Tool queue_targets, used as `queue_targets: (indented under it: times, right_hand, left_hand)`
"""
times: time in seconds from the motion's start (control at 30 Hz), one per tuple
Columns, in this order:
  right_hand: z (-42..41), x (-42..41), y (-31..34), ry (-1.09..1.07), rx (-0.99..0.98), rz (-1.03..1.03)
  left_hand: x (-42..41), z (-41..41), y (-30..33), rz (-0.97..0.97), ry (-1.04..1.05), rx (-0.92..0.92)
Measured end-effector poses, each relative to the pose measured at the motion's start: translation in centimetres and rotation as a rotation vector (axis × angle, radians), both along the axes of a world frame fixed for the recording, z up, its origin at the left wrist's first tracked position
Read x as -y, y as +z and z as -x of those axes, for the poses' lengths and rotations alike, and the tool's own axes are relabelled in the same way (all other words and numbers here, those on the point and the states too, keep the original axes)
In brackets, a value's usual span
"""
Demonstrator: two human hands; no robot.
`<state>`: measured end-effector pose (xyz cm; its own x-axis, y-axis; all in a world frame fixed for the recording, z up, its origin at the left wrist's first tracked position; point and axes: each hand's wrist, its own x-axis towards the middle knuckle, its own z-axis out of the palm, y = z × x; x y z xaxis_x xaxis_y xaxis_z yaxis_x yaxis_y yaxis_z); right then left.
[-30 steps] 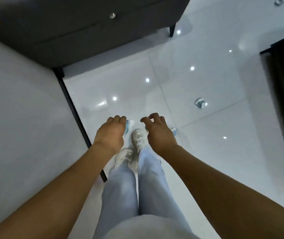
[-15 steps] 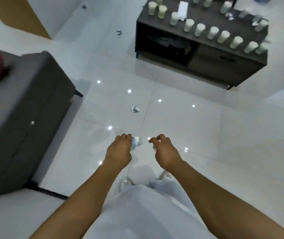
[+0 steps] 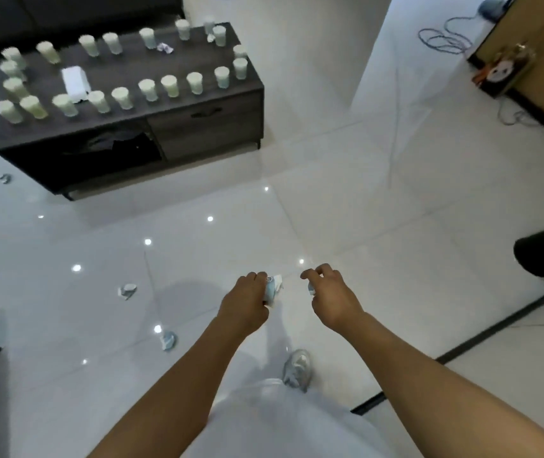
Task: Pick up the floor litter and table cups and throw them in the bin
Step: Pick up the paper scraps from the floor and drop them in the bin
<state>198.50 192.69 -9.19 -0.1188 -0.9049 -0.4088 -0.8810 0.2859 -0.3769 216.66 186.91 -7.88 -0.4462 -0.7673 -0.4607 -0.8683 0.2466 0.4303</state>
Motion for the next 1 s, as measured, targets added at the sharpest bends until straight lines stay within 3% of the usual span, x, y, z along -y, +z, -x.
queue_targets:
  times: [0.5, 0.8, 1.0]
  right_hand:
    - [33.0, -4.9, -0.2, -0.600, 0.022, 0.033]
    - [54.0, -2.8, 0.8, -0.895, -0.004, 0.042]
    - [65.9, -4.9, 1.1, -1.064, -0.002, 0.034]
  left_hand:
    - [3.8, 39.2, -0.5, 0.061, -0.688, -0.007]
    - [10.0, 64.1, -0.3, 0.082, -0.932, -0.006]
    - [9.5, 79.8, 0.5, 0.098, -1.066, -0.017]
